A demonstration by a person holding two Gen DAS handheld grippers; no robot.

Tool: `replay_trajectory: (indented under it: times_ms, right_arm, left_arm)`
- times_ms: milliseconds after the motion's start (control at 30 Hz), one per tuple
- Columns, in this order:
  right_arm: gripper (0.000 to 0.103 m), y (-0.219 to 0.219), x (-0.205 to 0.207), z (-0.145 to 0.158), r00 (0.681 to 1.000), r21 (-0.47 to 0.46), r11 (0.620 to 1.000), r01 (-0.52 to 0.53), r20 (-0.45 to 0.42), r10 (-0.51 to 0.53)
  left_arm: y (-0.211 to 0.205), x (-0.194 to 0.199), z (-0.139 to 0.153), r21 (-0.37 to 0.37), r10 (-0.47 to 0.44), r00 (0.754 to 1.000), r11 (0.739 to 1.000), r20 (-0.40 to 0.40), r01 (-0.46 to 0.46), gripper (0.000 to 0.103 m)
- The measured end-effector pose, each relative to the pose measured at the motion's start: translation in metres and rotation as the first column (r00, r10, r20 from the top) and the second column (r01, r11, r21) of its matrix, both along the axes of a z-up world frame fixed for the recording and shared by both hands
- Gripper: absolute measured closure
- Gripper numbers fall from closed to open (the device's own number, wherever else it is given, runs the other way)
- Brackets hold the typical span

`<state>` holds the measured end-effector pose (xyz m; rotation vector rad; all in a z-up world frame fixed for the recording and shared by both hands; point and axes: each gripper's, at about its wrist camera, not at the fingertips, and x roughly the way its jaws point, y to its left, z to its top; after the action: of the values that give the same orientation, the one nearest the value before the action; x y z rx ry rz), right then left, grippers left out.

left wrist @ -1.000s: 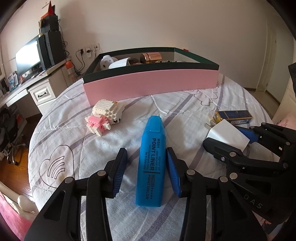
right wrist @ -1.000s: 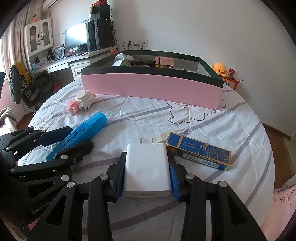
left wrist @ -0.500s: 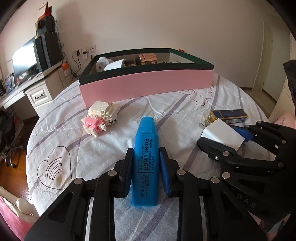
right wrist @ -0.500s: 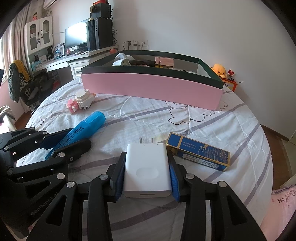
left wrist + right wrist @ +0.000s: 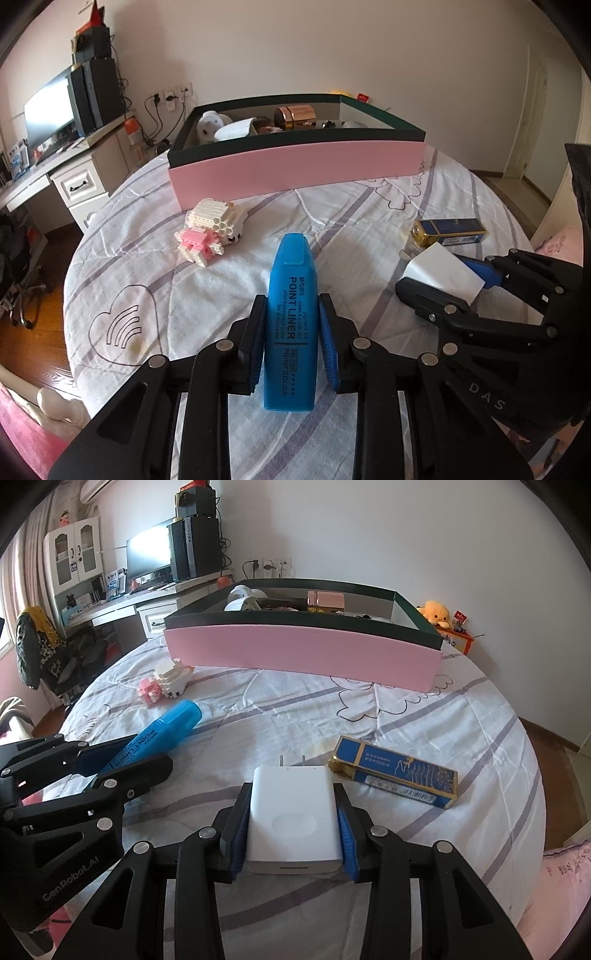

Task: Organize rigid objects
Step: 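Carry the highlighter and white charger into the pink box and open both grippers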

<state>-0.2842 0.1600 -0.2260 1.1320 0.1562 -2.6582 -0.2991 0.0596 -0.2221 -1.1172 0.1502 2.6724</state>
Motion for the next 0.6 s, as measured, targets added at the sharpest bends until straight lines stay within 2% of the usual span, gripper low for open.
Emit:
replay_trajectory:
  times_ms: [267, 600]
  right_arm:
    - [0.061, -0.008, 0.008, 0.018, 0.999, -0.038, 0.998, -0.043, -0.023, 0.042]
    - [0.061, -0.010, -0.006, 0.072, 0.989, -0.044, 0.994, -0.097, -0.120, 0.091]
  left_arm:
    - [-0.008, 0.008, 0.025, 0.007, 0.010, 0.998, 1.000, -0.067, -0.009, 0.077]
    - [-0.008, -0.013, 0.071, 0.001, -0.017, 0.988, 1.000, -0.157, 0.017, 0.076]
